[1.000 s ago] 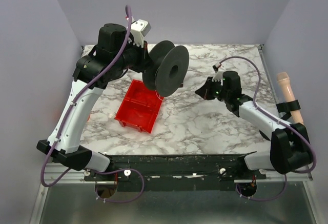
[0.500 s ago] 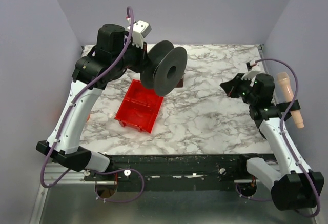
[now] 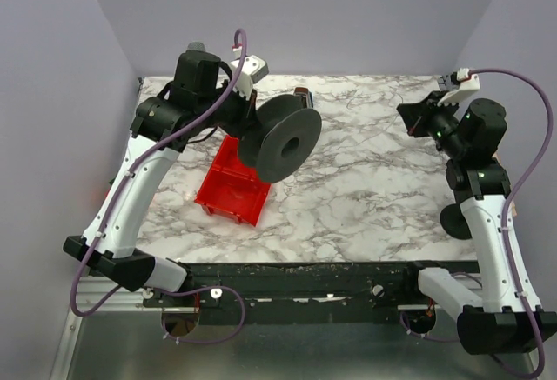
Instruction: Wrap the cables
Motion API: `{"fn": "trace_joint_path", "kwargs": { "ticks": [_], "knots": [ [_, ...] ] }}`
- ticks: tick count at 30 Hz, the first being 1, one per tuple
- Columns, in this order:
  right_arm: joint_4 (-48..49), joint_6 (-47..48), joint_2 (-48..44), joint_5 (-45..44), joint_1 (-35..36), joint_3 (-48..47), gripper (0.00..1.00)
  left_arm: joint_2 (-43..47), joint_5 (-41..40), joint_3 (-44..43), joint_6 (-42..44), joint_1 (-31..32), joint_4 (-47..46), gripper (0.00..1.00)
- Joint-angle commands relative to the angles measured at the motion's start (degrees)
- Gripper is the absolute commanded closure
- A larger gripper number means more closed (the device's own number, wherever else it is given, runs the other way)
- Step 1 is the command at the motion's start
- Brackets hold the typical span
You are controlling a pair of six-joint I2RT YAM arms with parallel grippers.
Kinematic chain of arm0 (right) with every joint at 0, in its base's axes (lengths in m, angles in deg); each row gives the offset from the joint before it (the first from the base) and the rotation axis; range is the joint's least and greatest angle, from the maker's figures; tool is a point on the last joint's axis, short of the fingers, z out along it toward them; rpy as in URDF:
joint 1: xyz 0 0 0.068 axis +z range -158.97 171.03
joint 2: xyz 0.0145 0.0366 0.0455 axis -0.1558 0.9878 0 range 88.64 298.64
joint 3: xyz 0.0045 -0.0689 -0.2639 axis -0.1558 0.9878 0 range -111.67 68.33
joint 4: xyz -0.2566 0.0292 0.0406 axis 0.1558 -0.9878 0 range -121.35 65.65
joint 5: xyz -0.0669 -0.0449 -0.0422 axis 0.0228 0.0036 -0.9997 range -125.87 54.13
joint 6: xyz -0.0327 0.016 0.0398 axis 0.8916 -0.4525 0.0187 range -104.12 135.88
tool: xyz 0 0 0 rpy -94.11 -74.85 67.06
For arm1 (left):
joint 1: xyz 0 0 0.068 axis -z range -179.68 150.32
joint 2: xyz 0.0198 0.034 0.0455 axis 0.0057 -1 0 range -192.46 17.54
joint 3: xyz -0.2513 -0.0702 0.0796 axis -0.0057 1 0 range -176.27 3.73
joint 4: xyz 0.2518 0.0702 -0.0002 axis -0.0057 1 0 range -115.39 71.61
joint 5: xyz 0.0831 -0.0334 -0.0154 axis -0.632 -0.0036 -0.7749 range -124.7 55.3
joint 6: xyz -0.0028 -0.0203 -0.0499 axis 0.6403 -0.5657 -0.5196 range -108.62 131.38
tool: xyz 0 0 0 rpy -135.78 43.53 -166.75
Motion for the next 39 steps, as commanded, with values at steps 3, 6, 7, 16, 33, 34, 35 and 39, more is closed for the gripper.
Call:
{"fn": "trace_joint_path", "kwargs": {
  "ticks": [3, 6, 7, 16, 33, 34, 35, 39],
  "knots": [
    [-5.4, 3.0, 2.7, 0.0, -0.3, -8.8, 0.99, 1.2, 3.6, 4.0, 6.8, 0.5, 1.7, 1.0],
    [-7.0, 3.5, 4.4, 1.3, -0.3, -12.2, 0.99, 0.9, 3.3, 5.4, 8.8, 1.6, 2.5, 1.0],
    [-7.2, 3.7, 4.8, 1.5, -0.3, -13.1, 0.99, 0.7, 3.5, 5.7, 9.4, 2.0, 2.9, 1.0],
    [-9.0, 4.1, 6.8, 2.1, -0.3, -21.5, 0.99, -0.5, 0.1, 9.3, 13.5, 7.1, 4.4, 1.0],
    [-7.7, 0.8, 8.4, 6.0, -0.2, -31.4, 0.99, -5.1, -0.3, 10.7, 11.3, 9.6, 1.4, 1.0],
    [-6.8, -0.3, 8.7, 6.9, -0.3, -32.0, 0.99, -5.2, -0.4, 11.1, 10.7, 10.0, 0.7, 1.0],
    [-5.7, -1.3, 9.0, 7.3, -0.3, -32.3, 0.99, -5.6, -0.5, 11.4, 9.7, 10.1, 0.1, 1.0],
    [-0.3, -6.6, 10.3, 8.8, 0.9, -31.7, 0.99, -8.1, -0.6, 10.6, 4.6, 10.2, -2.4, 1.0]
  ]
}}
